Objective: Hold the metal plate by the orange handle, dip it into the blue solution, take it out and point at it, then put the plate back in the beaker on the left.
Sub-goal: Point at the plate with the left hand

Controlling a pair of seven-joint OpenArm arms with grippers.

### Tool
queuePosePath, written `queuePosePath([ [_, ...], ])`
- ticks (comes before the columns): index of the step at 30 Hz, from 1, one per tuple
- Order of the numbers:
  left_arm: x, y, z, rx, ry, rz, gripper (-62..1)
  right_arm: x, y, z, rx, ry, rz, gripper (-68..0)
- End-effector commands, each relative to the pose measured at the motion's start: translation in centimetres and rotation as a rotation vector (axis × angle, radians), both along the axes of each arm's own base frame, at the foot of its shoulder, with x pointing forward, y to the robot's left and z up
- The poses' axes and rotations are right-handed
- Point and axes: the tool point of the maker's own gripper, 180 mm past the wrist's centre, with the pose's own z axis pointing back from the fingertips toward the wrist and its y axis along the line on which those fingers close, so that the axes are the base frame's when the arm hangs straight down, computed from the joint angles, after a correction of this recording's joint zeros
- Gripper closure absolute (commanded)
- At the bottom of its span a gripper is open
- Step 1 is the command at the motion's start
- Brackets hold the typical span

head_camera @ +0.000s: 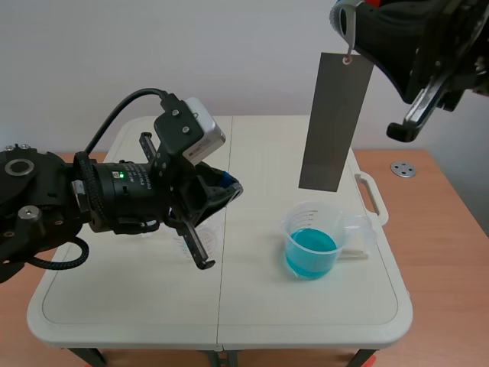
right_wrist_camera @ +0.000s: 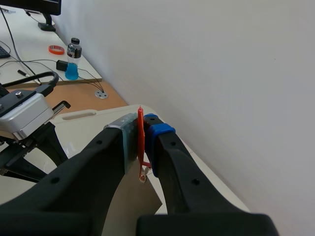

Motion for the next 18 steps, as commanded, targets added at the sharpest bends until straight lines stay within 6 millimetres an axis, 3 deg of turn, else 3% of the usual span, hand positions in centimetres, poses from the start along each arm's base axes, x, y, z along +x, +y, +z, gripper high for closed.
queuePosePath([
  [1,0.2,-0.1,0.8,-0.023,-0.015,0.002,-1.6,0.0,0.0,1.1,0.012,-0.031,0.011,-1.3],
  [4,0.7,0.6,0.8,-0.018,-0.024,0.03,-1.6,0.0,0.0,1.1,0.012,-0.031,0.011,-1.3],
  [8,2.4,3.8,1.0,0.01,-0.06,0.147,-1.6,0.0,0.0,1.1,0.013,-0.031,0.011,-1.3],
  [13,3.4,10.2,2.4,0.04,-0.137,0.311,-1.6,0.0,0.0,1.1,0.013,-0.031,0.011,-1.3],
  [18,2.4,17.4,3.3,0.149,-0.226,0.45,-1.6,0.0,0.0,1.0,0.012,-0.03,0.01,-1.3],
])
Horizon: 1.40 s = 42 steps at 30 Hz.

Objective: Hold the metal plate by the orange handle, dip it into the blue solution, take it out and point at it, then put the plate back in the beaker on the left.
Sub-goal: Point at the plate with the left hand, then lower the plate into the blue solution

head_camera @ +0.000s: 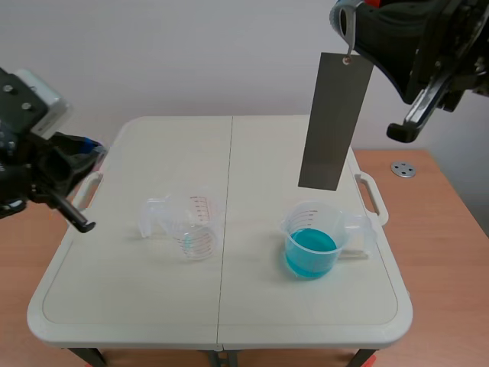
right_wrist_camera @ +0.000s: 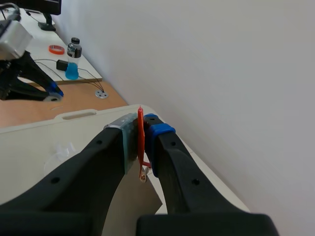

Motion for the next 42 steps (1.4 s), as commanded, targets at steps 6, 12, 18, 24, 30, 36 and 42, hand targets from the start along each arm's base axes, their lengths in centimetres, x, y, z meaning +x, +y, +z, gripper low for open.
queuePosePath([
  [6,-2.8,8.7,-0.2,0.173,-0.02,0.192,-1.6,0.2,-0.2,0.8,0.015,-0.024,0.001,-1.3],
  [12,-6.6,14.7,-1.1,0.319,0.008,0.343,-1.6,0.9,-1.1,-0.1,0.039,0.001,-0.018,-1.3],
  [18,-11.5,17.7,-4.7,0.399,0.154,0.38,-1.6,1.1,-1.6,-1.2,0.056,0.033,-0.008,-1.3],
  [24,-16.0,19.5,-8.2,0.432,0.317,0.373,-1.6,1.5,-2.2,-2.0,0.068,0.051,-0.021,-1.3],
  [30,-19.9,20.0,-11.4,0.389,0.483,0.366,-1.6,1.6,-2.1,-3.2,0.082,0.086,-0.016,-1.3],
  [36,-23.8,18.3,-14.3,0.33,0.62,0.335,-1.6,1.9,-2.3,-4.9,0.092,0.126,-0.028,-1.3],
  [42,-27.5,15.6,-16.8,0.296,0.739,0.266,-1.6,2.5,-1.9,-6.6,0.083,0.164,-0.023,-1.3],
])
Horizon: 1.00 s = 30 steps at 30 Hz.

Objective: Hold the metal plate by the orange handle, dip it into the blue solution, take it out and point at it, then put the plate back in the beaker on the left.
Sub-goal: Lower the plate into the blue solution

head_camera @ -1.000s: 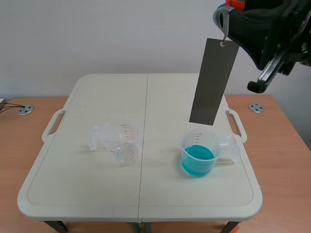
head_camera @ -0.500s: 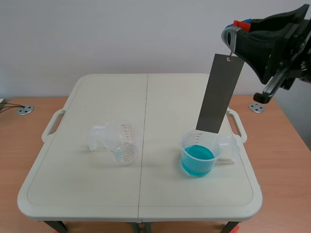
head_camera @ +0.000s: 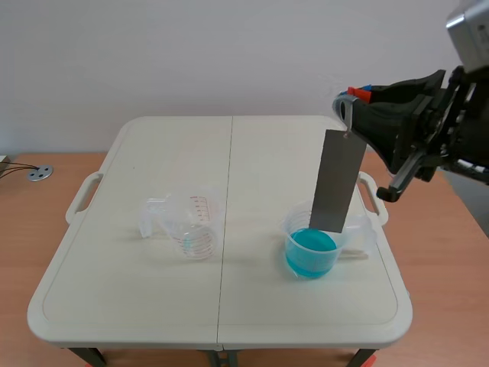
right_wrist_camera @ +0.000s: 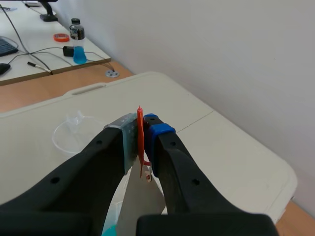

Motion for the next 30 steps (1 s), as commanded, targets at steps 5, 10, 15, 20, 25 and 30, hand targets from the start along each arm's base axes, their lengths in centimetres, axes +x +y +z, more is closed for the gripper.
queuePosePath([
  [5,-1.7,-1.7,-0.9,-0.033,0.031,0.0,-1.6,1.6,0.3,0.0,0.038,-0.007,-0.005,-1.3],
  [10,-2.2,-2.1,-1.2,-0.045,0.035,0.022,-1.6,2.1,0.7,-2.1,0.028,0.038,-0.012,-1.3],
  [15,-2.2,-2.1,-1.2,-0.046,0.034,0.023,-1.6,2.4,0.8,-4.4,0.011,0.085,-0.027,-1.2],
  [20,-2.1,-2.0,-1.2,-0.043,0.036,0.024,-1.6,2.4,0.7,-6.2,-0.002,0.125,-0.042,-1.2],
  [25,-2.1,-2.0,-1.2,-0.044,0.036,0.026,-1.6,2.2,0.8,-7.4,-0.017,0.154,-0.035,-1.3],
  [30,-2.0,-2.0,-1.2,-0.043,0.033,0.025,-1.6,2.3,0.9,-7.3,-0.018,0.153,-0.03,-1.3],
])
